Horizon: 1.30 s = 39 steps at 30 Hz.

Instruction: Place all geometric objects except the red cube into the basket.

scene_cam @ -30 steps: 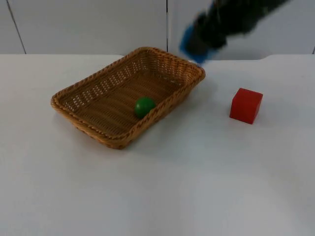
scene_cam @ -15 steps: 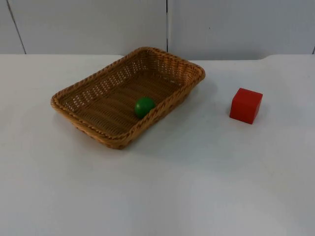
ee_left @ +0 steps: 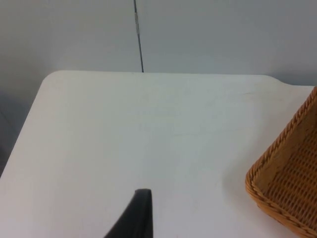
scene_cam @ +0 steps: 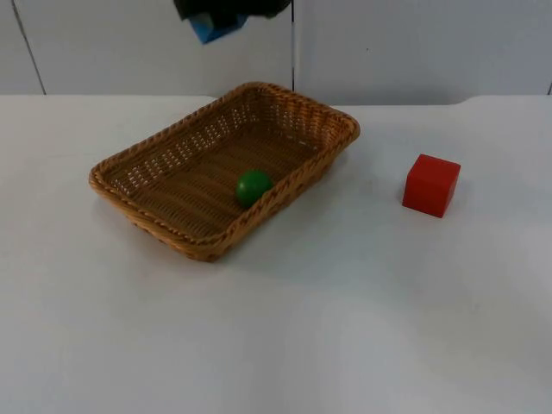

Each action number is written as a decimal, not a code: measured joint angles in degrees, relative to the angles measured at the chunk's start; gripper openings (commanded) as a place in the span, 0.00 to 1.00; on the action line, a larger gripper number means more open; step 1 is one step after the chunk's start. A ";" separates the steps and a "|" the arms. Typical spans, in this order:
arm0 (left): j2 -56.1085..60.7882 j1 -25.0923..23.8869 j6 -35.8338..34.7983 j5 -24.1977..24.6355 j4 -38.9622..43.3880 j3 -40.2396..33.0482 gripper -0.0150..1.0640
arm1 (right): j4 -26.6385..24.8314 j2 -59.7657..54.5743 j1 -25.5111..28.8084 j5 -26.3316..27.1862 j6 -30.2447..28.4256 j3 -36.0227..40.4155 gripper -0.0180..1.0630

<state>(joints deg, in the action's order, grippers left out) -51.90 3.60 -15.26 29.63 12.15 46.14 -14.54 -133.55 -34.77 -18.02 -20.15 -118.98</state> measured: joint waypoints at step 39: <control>0.13 0.00 0.00 1.70 3.68 0.00 0.98 | 14.54 -15.24 2.17 -7.23 17.68 -9.97 0.98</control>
<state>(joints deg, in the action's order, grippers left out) -51.76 3.60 -15.26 31.34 15.83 46.14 0.00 -148.79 -32.60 -25.25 -2.47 -128.95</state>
